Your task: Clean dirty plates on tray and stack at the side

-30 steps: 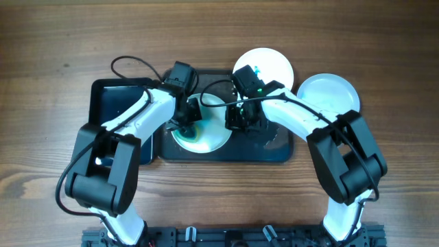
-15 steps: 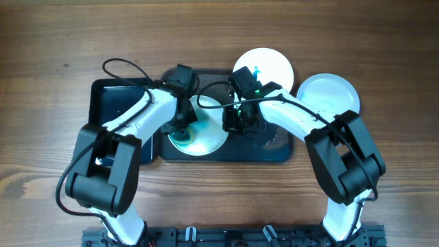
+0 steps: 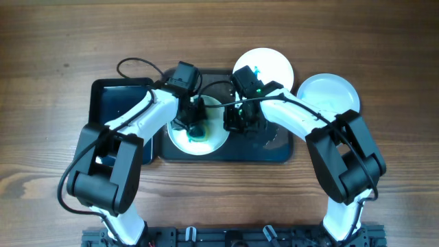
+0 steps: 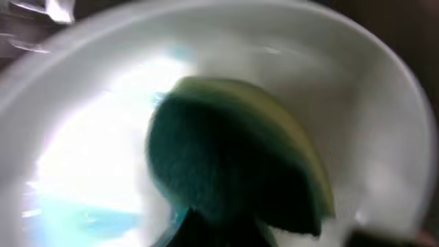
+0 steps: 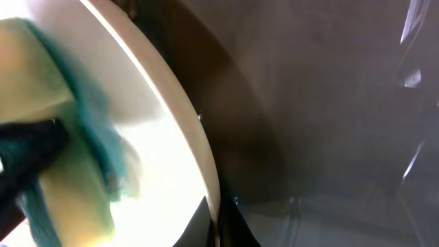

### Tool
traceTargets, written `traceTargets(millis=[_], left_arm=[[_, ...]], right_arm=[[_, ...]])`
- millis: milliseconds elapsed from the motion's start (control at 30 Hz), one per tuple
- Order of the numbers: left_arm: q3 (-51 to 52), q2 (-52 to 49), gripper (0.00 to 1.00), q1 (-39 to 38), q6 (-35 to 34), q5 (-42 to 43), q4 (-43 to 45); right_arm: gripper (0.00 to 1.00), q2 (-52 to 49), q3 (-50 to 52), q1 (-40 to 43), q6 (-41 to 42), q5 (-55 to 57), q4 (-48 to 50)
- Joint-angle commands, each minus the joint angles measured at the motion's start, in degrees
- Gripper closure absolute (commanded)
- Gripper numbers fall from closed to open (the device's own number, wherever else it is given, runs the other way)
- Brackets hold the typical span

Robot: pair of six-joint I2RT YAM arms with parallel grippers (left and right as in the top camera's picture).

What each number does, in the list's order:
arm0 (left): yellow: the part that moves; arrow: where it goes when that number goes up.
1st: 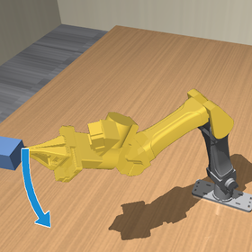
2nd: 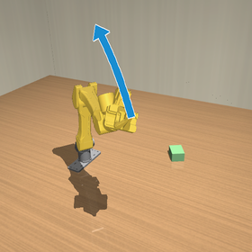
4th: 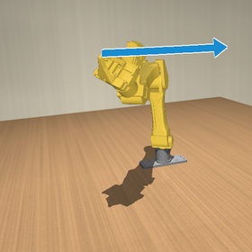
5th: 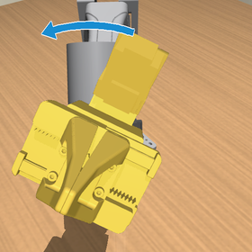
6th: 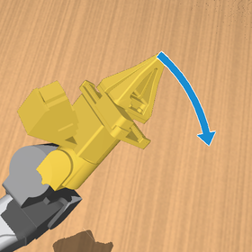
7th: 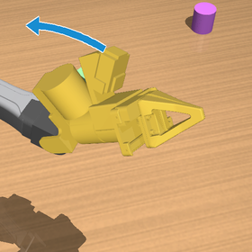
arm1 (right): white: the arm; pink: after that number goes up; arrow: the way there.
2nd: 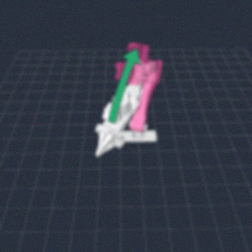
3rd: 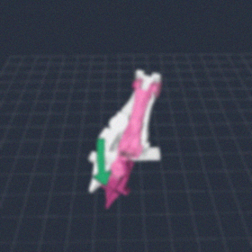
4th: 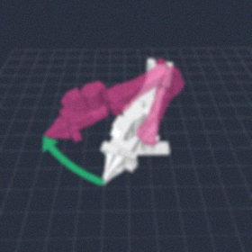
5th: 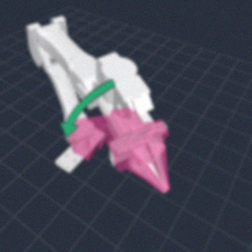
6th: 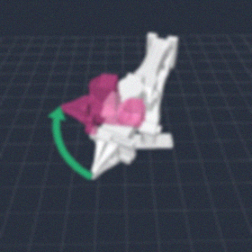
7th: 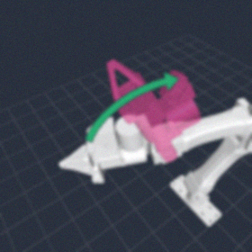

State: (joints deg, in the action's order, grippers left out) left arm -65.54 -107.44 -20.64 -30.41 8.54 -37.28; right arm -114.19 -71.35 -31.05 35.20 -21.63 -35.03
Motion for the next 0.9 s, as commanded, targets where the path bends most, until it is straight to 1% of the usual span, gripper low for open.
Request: traceTargets(millis=[0,33,100,167,267,333,367,400,533,567,600,733,867], left_arm=[[-0.8,-0.9,0.96,1.2,-10.3,-25.7,-3.5],[-0.9,-0.9,0.96,1.2,-11.7,-27.7,-4.9],[-0.9,-0.9,0.96,1.2,-15.2,-29.2,-7.9],[-0.9,-0.9,0.96,1.1,-16.5,-26.7,-9.8],[-0.9,-0.9,0.96,0.4,-15.6,-20.9,-11.5],[-0.9,-0.9,0.96,-0.3,-12.1,-15.0,-11.6],[-0.9,-0.9,0.96,-0.9,-7.8,-7.5,-11.3],[-0.9,-0.9,0.96,-1.2,-4.8,-3.2,-10.9],[-0.9,-0.9,0.96,-2.1,7.3,13.1,-7.7],[-0.9,-0.9,0.96,-2.1,8.9,15.4,-6.6],[-0.9,-0.9,0.96,-2.1,9.5,16.6,-5.5],[-0.9,-0.9,0.96,-1.2,9.4,15.3,-1.6],[-0.9,-0.9,0.96,0.5,8.7,8.7,2.9]], right_arm=[[0.96,-0.8,-0.2,-0.3,-1.8,-1.1,-0.3],[0.96,-0.8,-0.2,-0.3,-1.8,-1.1,-0.3],[0.96,-0.8,-0.2,-0.3,-1.8,-1.1,-0.3],[0.96,-0.8,-0.2,-0.3,-1.8,-1.1,-0.2],[0.96,-0.8,-0.2,-0.3,-1.8,-1.1,-0.2],[0.96,-0.8,-0.2,-0.3,-1.8,-1.1,-0.2],[0.96,-0.8,-0.2,-0.3,-1.8,-1.1,-0.4],[0.96,-0.8,-0.2,-0.3,-1.8,-1.1,-0.4],[0.96,-0.8,-0.2,-0.3,-1.7,-1.1,-0.2],[0.96,-0.8,-0.2,-0.3,-1.7,-1.1,-0.1],[0.96,-0.8,-0.2,-0.3,-1.8,-1.1,-0.2],[0.96,-0.8,-0.2,-0.3,-1.8,-1.1,-0.3],[0.96,-0.8,-0.2,-0.3,-1.8,-1.1,-0.3]])
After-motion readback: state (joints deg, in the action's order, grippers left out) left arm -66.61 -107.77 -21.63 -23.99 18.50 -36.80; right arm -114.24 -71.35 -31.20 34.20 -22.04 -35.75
